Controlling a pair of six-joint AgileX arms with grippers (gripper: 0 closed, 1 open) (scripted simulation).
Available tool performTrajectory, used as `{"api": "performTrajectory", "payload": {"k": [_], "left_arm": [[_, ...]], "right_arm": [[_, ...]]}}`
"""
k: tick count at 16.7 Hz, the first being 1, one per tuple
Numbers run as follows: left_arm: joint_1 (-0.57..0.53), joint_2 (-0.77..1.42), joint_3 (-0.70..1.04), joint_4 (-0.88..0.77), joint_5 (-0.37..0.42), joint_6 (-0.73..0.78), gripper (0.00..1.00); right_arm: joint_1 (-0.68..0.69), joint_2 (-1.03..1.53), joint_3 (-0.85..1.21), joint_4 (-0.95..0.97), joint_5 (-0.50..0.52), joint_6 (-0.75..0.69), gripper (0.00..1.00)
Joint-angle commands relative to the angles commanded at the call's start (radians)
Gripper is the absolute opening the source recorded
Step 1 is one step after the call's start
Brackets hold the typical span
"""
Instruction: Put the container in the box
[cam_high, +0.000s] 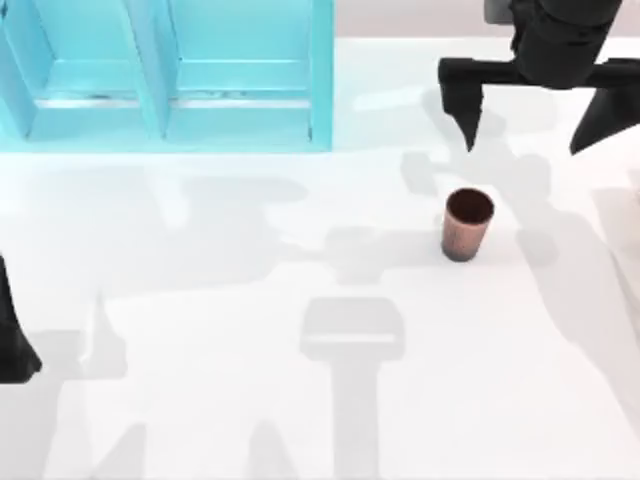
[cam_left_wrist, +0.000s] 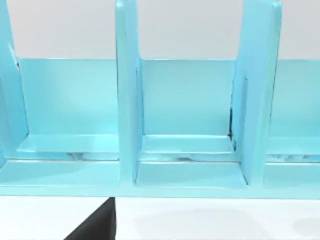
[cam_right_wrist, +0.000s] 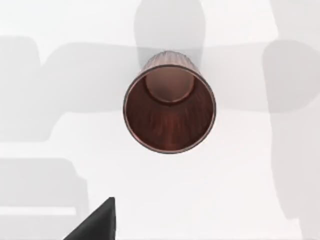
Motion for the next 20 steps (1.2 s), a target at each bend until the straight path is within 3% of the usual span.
{"api": "performTrajectory", "payload": {"k": [10,20], "left_arm": [[0.000,0.000,0.000,0.000,0.000,0.000,1.00],[0.000,0.000,0.000,0.000,0.000,0.000,1.00]], "right_arm": [[0.005,0.086,0.063,-0.027,0.008,0.000,1.00],[0.012,0.085,-0.316,0.350,0.008,0.004,1.00]]}}
